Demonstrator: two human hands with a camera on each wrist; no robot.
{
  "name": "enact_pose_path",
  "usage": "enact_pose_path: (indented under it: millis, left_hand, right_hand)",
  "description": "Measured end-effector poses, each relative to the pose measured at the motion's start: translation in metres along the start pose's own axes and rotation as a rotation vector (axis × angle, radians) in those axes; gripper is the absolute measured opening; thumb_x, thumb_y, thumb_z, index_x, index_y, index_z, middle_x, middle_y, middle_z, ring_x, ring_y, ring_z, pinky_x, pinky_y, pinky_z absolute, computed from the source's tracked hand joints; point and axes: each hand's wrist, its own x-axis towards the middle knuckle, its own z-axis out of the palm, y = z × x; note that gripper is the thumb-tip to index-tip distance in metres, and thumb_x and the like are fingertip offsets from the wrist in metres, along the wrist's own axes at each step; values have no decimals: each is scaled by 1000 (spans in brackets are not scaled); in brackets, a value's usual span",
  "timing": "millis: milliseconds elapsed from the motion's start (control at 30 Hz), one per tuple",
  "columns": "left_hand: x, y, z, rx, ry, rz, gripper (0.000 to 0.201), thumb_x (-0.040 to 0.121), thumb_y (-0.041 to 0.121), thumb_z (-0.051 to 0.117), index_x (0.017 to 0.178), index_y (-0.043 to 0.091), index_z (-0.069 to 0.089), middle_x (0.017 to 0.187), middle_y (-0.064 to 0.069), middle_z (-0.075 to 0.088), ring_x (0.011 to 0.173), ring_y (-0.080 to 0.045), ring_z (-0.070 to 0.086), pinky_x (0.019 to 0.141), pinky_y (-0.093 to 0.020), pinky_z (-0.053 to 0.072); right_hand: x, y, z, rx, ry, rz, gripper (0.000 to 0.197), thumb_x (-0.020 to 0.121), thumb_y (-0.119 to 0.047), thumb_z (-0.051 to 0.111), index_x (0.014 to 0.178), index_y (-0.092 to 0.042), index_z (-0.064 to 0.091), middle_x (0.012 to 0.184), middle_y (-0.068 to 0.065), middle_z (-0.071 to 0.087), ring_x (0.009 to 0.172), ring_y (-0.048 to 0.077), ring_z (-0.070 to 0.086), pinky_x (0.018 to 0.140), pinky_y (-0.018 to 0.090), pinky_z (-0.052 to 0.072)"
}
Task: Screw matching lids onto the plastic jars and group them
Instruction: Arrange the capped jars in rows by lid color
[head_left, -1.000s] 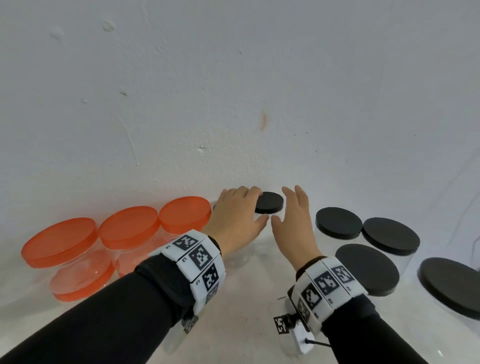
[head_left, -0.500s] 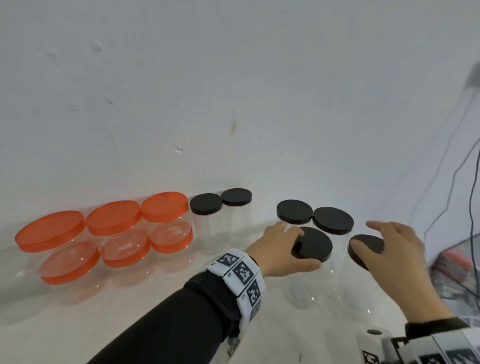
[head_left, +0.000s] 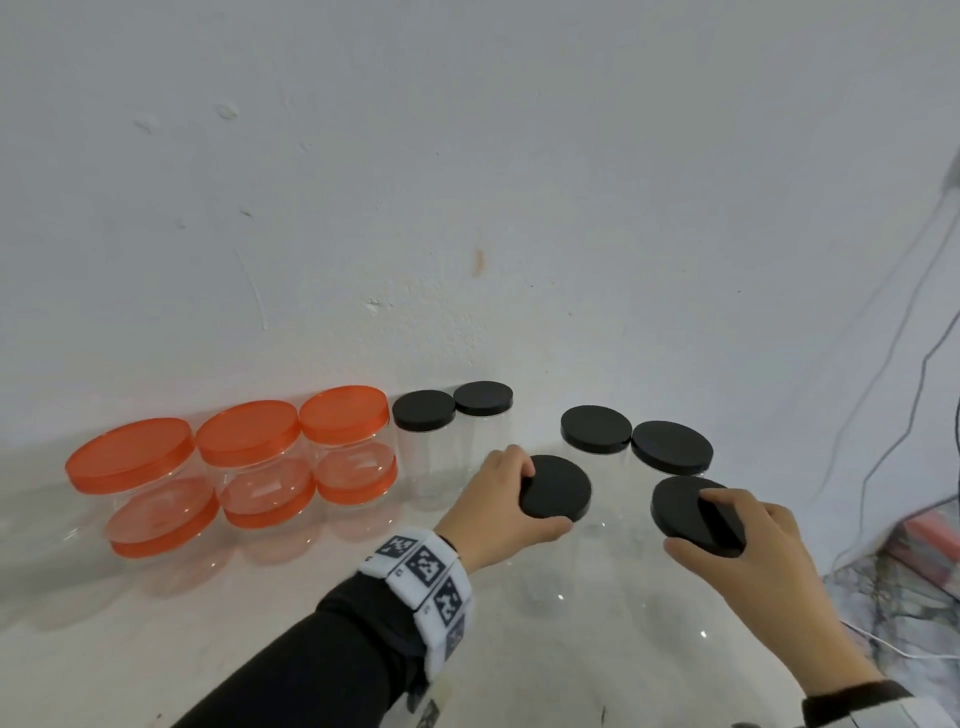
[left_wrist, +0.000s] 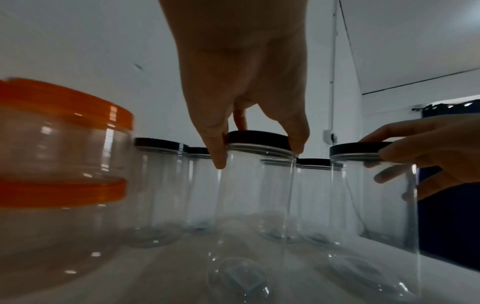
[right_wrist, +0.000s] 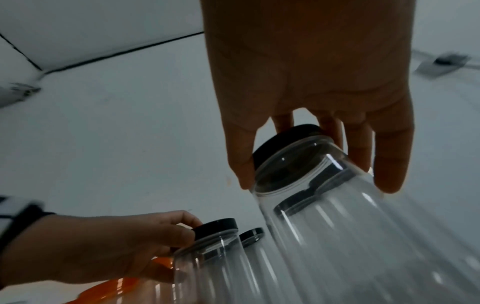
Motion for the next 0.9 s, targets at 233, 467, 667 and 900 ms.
enact_pose_path:
  millis: [233,467,667,900]
  left_hand:
    - [-16,-61,-66,35,128,-143,78,67,44,82,129,22,40,123,5,48,108,-12,51,82,-23,46]
    - [-19,-95,-81,45,126,-310,73,68,51,75,128,27,42,119,4,35,109,-16,47,87,-35,52]
    - [-13,-106,-71,-99,130,-309,87,58,58,74,128,24,35,118,5,47,103,-11,54,83,-34,56]
    - [-19,-107,-67,-173,177,-194,67,61,68,74,113,38,45,110,15,55,98,-3,56,79,-24,51]
  right_hand:
    - [9,-44,61,55,-230,-205,55,74,-35,78,118,-39,45,114,-11,39,93,-4,48,66,5,38]
    - [50,-90,122,89,-324,-243,65,78,-32,76,134,-24,42,121,-2,34,103,14,47,84,19,35]
    - [70,-96,146,45,-395,-273,68,81,-38,73,138,-25,39,122,-2,33,106,16,46,86,20,36]
    - [85,-93,128,-97,-357,-345,65,82,-53,64,138,-24,45,127,-3,40,115,14,44,92,25,36]
